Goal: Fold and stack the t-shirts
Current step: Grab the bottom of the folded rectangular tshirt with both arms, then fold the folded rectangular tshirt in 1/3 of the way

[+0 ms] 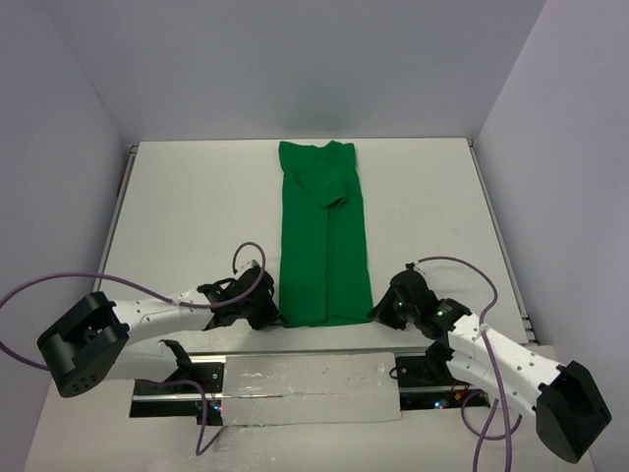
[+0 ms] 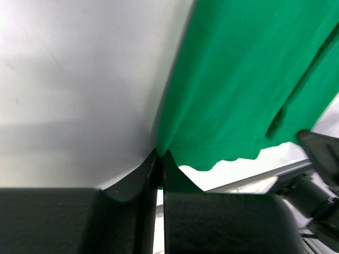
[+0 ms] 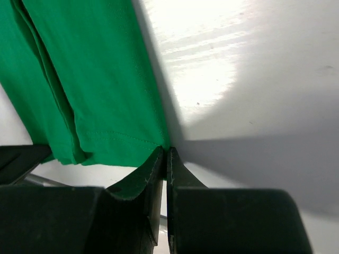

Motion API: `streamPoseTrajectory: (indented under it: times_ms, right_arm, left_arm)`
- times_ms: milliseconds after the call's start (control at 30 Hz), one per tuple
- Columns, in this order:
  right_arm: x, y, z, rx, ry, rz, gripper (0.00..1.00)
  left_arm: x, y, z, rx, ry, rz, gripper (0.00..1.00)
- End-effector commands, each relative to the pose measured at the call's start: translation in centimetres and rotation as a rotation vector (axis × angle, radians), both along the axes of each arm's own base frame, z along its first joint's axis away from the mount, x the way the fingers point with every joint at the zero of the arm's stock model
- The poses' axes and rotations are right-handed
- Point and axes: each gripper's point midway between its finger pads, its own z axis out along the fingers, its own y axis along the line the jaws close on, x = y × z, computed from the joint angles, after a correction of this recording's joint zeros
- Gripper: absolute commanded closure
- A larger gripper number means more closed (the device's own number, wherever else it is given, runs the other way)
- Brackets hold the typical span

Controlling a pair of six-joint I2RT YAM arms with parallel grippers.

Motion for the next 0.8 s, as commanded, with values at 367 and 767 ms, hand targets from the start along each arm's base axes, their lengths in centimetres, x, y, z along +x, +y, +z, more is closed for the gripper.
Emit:
streamPoseTrajectory:
  times_ms: [367, 767]
  right_arm:
    - [6.6, -1.3, 10.3, -0.171, -0.283, -0.053, 0.91]
    - [19.0, 0.6, 15.4, -0.244, -0.415, -0.07, 0.91]
  left_arm:
    - [6.1, -0.6, 6.8, 0.129, -0.144, 0.084, 0.9]
    - [22.5, -3.4, 12.6, 0.132, -0.299, 0.105, 0.9]
